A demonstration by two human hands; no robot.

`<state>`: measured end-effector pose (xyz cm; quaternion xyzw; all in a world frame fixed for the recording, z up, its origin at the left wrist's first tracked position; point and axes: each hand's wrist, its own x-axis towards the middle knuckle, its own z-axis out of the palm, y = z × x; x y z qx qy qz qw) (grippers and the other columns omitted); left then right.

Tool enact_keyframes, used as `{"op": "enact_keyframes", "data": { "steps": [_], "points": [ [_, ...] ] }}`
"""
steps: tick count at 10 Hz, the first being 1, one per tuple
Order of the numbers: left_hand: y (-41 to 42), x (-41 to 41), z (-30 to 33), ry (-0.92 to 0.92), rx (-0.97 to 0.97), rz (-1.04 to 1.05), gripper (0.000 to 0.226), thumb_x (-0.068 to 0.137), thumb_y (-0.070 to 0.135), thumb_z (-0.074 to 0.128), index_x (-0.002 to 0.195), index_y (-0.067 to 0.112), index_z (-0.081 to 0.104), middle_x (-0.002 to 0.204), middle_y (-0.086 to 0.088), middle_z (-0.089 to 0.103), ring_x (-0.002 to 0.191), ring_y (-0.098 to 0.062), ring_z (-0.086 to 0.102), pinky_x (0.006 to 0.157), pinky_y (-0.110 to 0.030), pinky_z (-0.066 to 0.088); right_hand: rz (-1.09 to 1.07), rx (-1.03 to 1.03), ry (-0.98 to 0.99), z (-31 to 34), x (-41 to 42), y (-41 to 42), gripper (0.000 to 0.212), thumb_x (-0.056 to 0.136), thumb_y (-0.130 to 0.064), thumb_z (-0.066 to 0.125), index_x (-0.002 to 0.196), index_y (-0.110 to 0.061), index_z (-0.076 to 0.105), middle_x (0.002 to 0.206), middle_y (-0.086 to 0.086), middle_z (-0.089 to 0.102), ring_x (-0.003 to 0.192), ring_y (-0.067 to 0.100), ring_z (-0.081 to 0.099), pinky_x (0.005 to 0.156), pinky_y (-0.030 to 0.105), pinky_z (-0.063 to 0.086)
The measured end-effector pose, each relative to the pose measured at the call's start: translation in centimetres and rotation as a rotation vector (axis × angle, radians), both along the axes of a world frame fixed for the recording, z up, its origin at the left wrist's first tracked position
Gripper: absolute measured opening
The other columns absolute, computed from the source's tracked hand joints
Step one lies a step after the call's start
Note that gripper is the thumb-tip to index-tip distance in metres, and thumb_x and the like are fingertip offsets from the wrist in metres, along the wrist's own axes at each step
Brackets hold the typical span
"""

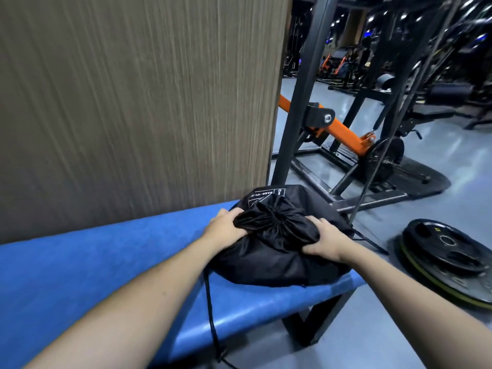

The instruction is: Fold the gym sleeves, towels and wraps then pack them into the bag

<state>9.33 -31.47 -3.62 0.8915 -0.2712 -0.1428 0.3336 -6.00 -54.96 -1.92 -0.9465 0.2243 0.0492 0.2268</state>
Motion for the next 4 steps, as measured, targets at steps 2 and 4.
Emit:
{"op": "enact_keyframes", "data": {
  "steps": [2, 4],
  "points": [
    [2.2, -1.0, 2.5, -0.008, 0.05, -0.071, 0.092, 0.059, 0.072, 0.065, 0.144, 0.048, 0.039, 0.146, -0.002, 0.033, 0.136, -0.024, 0.041, 0.116, -0.037, 0.032, 0.014, -0.055, 0.015, 1.6, -1.2, 0.8, 0.12, 0.039, -0.073, 0.057, 0.15, -0.035, 0.031, 0.132, 0.004, 0.046, 0.13, 0.028, 0.047, 0.108, 0.047, 0.04],
    [8.5, -2.9, 6.7, -0.1, -0.007, -0.056, 0.102, 0.056, 0.084, 0.055, 0.148, 0.043, 0.037, 0.153, 0.002, 0.031, 0.142, -0.02, 0.034, 0.118, -0.04, 0.029, 0.107, -0.161, -0.089, 6.3, -2.9, 3.7, 0.111, 0.057, -0.07, 0.072, 0.152, -0.034, 0.028, 0.147, 0.004, 0.036, 0.14, 0.028, 0.034, 0.114, 0.047, 0.033]
  ]
}}
